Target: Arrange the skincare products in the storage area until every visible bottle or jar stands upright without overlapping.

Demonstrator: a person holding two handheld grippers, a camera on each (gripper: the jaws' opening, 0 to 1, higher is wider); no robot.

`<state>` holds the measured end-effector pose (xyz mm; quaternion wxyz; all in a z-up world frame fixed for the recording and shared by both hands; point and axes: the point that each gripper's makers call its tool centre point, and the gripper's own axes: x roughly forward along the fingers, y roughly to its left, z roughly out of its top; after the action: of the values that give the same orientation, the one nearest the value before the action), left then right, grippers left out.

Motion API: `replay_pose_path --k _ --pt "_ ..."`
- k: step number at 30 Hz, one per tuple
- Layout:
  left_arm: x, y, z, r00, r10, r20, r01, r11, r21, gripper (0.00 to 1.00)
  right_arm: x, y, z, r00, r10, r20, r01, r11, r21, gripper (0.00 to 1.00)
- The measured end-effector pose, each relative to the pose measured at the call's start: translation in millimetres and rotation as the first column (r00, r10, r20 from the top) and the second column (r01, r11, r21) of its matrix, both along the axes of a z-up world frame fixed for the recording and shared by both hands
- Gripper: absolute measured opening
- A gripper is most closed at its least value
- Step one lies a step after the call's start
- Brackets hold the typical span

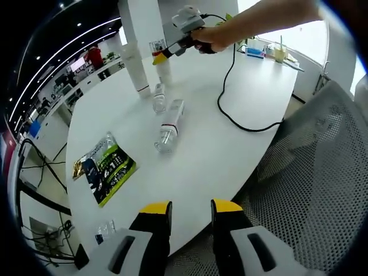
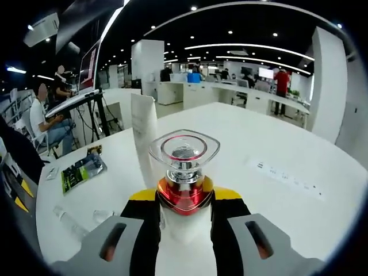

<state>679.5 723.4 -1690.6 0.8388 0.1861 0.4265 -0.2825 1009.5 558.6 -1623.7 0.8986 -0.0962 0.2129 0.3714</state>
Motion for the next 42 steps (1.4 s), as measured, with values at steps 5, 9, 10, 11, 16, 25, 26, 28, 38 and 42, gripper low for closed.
replay_pose_path --k 5,9,10,11,16,25,26,28,38,42 --pt "1.1 3 0.9 1.000 0.007 0.008 -0.007 1.000 -0.004 0.28 7 3 4.4 1.000 -0.009 0.026 0.009 1.000 -0.006 0.30" --pt "1.0 1 1.2 1.000 0.001 0.011 -0.001 1.000 -0.006 0.28 11 7 8.2 0.999 -0.019 0.028 0.018 1.000 0.014 0.30" --pt "1.2 2 1.3 1.000 0.002 0.012 -0.002 1.000 -0.006 0.28 11 8 8.7 0.999 -0.018 0.029 0.018 1.000 0.016 0.30" --pt "1.2 2 1.3 1.000 0.003 0.012 -0.003 1.000 -0.006 0.28 10 11 8.7 0.999 -0.016 0.028 0.016 1.000 0.017 0.30" --pt "0.8 2 0.5 1.000 -0.003 0.009 0.003 1.000 -0.007 0.28 7 18 8.2 1.000 -0.016 0.026 0.015 0.999 0.036 0.30" --pt "1.4 2 1.4 1.000 -0.001 0.014 0.001 1.000 -0.004 0.28 6 21 4.5 1.000 -0.009 0.019 0.008 0.999 0.050 0.30" --pt "1.6 2 1.5 1.000 0.000 0.014 0.000 1.000 -0.004 0.28 6 21 4.2 1.000 -0.008 0.019 0.007 0.999 0.051 0.30" --pt "1.5 3 1.1 1.000 0.001 0.012 -0.001 1.000 -0.002 0.28 6 22 3.6 1.000 -0.006 0.020 0.005 0.999 0.048 0.30" --pt "1.4 3 0.5 1.000 0.001 0.009 -0.001 1.000 0.002 0.28 8 23 2.6 0.999 -0.015 0.050 0.011 0.997 0.075 0.31" --pt "1.4 3 0.2 1.000 0.001 0.008 -0.001 1.000 0.003 0.28 6 24 3.7 0.998 -0.010 0.055 0.005 0.996 0.093 0.32"
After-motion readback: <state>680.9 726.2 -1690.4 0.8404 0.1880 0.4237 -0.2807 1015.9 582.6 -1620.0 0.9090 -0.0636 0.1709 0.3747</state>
